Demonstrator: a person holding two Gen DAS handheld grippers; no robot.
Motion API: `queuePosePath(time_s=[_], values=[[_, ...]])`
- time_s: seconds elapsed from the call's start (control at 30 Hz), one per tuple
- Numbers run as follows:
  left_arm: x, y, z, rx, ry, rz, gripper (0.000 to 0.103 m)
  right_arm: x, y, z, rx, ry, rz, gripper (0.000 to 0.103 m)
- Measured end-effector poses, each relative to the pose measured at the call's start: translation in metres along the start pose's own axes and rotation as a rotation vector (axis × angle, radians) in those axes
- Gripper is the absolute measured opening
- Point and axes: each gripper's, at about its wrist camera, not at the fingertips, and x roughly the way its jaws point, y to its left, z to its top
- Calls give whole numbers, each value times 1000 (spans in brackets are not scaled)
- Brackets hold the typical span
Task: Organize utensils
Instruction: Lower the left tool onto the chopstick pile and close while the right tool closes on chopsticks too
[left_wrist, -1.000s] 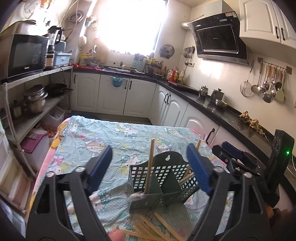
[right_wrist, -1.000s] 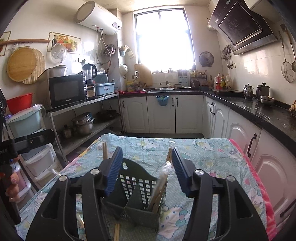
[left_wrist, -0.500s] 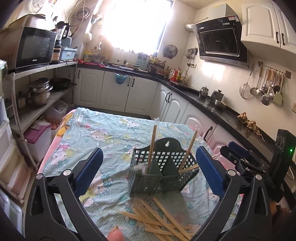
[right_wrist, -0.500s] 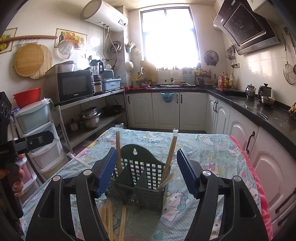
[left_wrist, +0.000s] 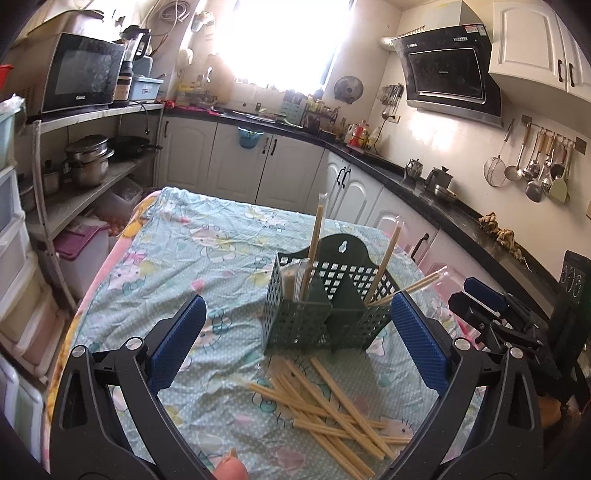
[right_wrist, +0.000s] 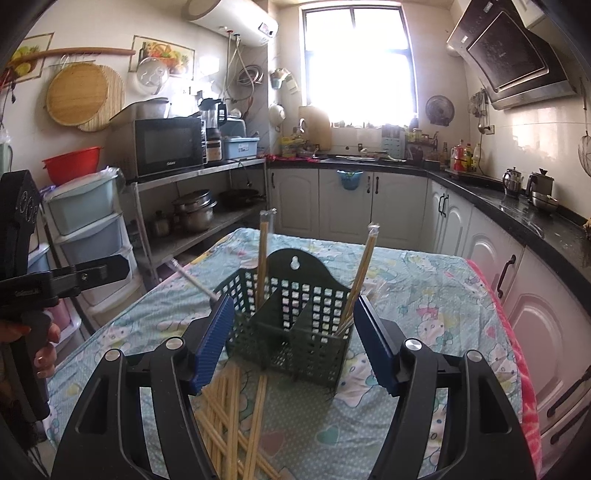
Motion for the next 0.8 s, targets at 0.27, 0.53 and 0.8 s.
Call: queuePosePath(time_s=[0.27,0.53,0.8], values=[[3,14,-19,-31,48,24,93,2,15,-14,-39,49,38,65],[18,35,-43,-75,125,50,92,17,30,-34,-73,135,76,60],[35,51,-64,-129,203,51,82,40,46,-53,-118,228,113,48]])
